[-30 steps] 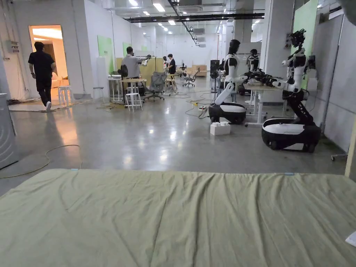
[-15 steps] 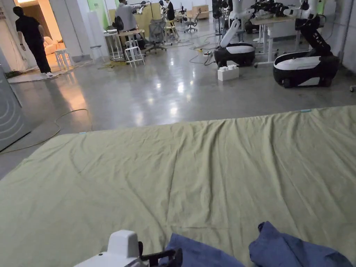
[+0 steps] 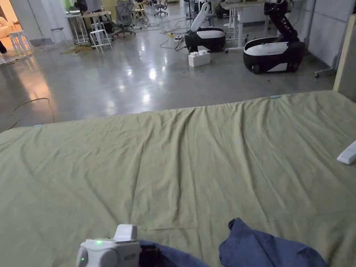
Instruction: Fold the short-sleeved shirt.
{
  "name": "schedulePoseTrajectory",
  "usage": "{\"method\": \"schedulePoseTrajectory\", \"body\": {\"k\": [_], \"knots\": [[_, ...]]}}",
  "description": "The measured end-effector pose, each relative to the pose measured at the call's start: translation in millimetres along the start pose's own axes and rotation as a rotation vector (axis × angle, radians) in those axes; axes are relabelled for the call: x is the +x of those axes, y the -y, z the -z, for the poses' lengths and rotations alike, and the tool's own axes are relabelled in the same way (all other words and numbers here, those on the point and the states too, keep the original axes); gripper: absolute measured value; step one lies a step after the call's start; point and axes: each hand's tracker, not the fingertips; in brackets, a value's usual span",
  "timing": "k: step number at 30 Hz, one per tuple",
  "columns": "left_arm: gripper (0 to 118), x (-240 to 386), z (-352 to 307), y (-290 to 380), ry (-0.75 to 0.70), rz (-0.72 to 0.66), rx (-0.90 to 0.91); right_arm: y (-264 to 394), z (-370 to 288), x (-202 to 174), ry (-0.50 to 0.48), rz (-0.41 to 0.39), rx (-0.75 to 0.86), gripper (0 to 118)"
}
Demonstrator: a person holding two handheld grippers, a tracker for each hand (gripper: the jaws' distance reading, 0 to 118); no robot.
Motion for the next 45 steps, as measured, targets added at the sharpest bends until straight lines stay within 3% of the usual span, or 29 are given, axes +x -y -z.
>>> {"method": "schedulePoseTrajectory", "body": {"k": [1,2,3,4,7,11,13,14,17,18,23,27,29,31,32,34,38,40,43,45], "knots": [[55,5,-2,2,-0.022,0.048,0.002,1,1,1,0.002,-0.002,-0.004,0],[21,11,-5,2,-0.035,0.095,0.009,0,2,0,0.003,-0.002,-0.006,0],[3,17,-9,2,-0.023,0.116,0.005,1,3,0,0.003,0.001,-0.007,0],[3,25,-12,4,0.012,0.135,0.017,1,6,0,-0.001,0.009,-0.012,0],[3,45,1,12,-0.085,0.240,-0.019,-1,20,-1,-0.033,0.026,-0.027,0],[3,28,7,-4,-0.038,0.049,-0.076,-30,56,-5,-0.090,-0.013,0.001,0],[3,27,7,-8,-0.035,0.057,-0.091,-46,93,0,-0.137,0.000,-0.054,1],[3,31,9,-8,-0.041,0.079,-0.102,-58,120,5,-0.156,-0.001,-0.055,11],[3,33,15,-12,-0.058,0.094,-0.120,-77,184,9,-0.198,0.003,-0.159,83],[3,31,15,-14,-0.058,0.076,-0.131,-81,205,11,-0.207,0.011,-0.216,84],[3,26,17,-22,-0.035,0.059,-0.173,-74,311,27,-0.230,0.159,-0.419,82],[3,26,20,-26,-0.032,0.057,-0.193,-54,356,37,-0.128,0.166,-0.537,79],[3,25,20,-27,-0.030,0.060,-0.198,-45,362,36,-0.121,0.146,-0.577,59],[3,26,20,-27,-0.028,0.060,-0.199,-48,347,28,-0.112,0.054,-0.513,38],[3,28,20,-27,-0.034,0.079,-0.201,-50,343,28,-0.154,0.065,-0.520,12],[3,35,20,-26,-0.055,0.120,-0.202,-50,338,26,-0.219,0.132,-0.551,9],[3,42,15,-25,-0.087,0.143,-0.193,-52,329,21,-0.183,0.128,-0.528,7],[3,39,-7,-28,-0.070,0.128,-0.164,-66,306,25,-0.216,0.159,-0.461,7],[3,21,-96,-31,0.088,-0.036,0.130,-97,261,30,-0.292,0.214,-0.309,7],[3,16,-163,-29,0.134,-0.037,0.252,-119,227,34,-0.323,0.235,-0.216,7]]}}
